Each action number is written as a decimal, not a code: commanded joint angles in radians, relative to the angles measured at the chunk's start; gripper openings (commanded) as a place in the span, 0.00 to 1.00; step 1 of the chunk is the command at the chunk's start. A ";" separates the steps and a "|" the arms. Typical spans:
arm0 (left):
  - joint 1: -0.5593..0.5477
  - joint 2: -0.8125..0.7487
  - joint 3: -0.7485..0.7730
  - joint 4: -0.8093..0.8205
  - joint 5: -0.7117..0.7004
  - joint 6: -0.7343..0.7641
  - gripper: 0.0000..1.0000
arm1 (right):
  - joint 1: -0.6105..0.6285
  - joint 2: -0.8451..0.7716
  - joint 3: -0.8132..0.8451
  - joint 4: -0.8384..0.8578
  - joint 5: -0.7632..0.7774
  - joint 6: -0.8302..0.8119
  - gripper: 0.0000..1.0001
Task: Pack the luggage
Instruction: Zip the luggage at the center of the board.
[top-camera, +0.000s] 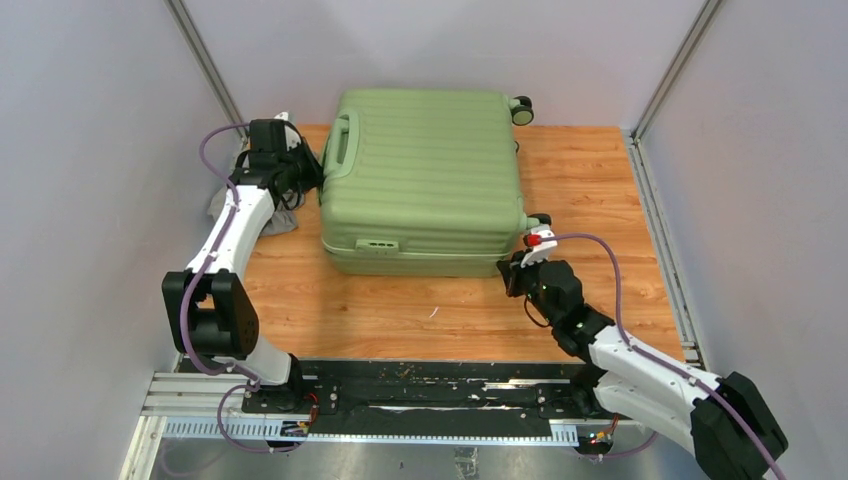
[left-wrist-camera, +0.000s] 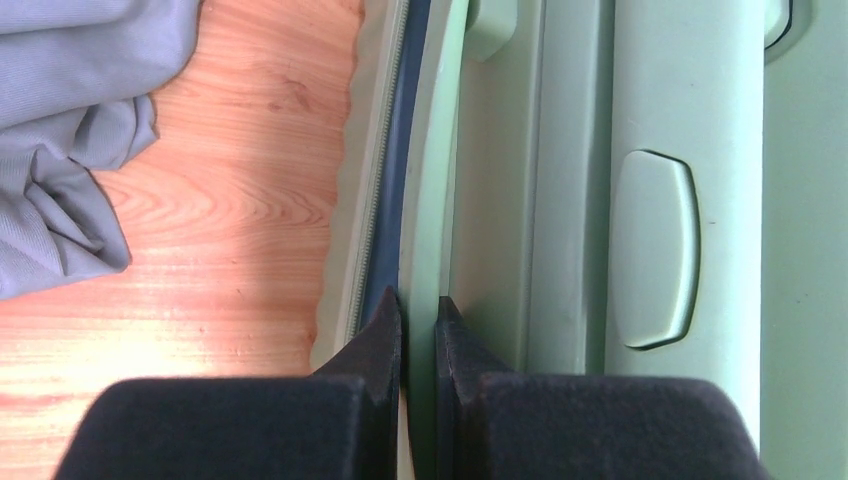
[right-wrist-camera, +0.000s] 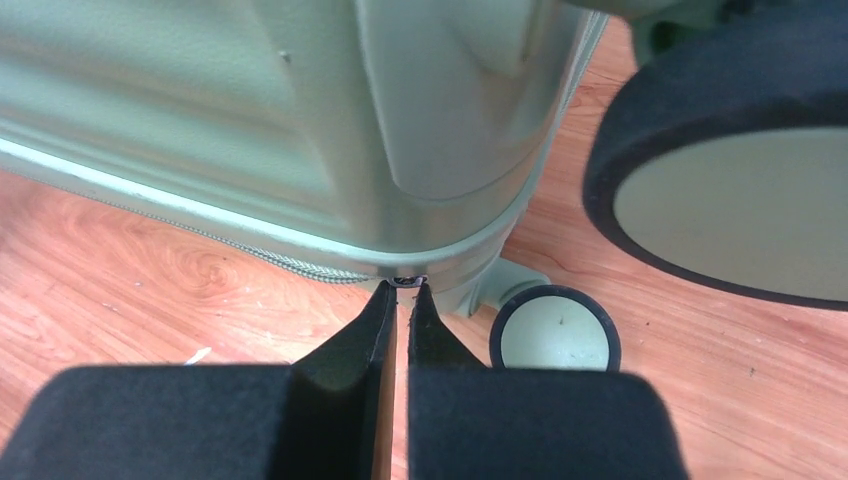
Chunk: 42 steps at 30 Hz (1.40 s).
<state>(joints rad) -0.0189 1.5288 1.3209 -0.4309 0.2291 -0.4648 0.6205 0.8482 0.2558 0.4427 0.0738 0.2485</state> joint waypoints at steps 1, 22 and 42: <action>-0.078 -0.086 0.009 0.130 0.130 -0.051 0.00 | 0.182 0.068 0.111 0.109 -0.210 0.031 0.00; -0.007 -0.114 0.041 0.112 0.154 -0.064 0.00 | 0.017 -0.198 0.024 -0.165 -0.100 0.078 0.39; -0.009 -0.100 0.061 0.109 0.165 -0.052 0.00 | -0.343 -0.018 0.018 -0.040 -0.392 0.103 0.48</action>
<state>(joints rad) -0.0402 1.5063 1.2827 -0.4541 0.2714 -0.4900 0.3111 0.7895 0.2241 0.3229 -0.2203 0.3504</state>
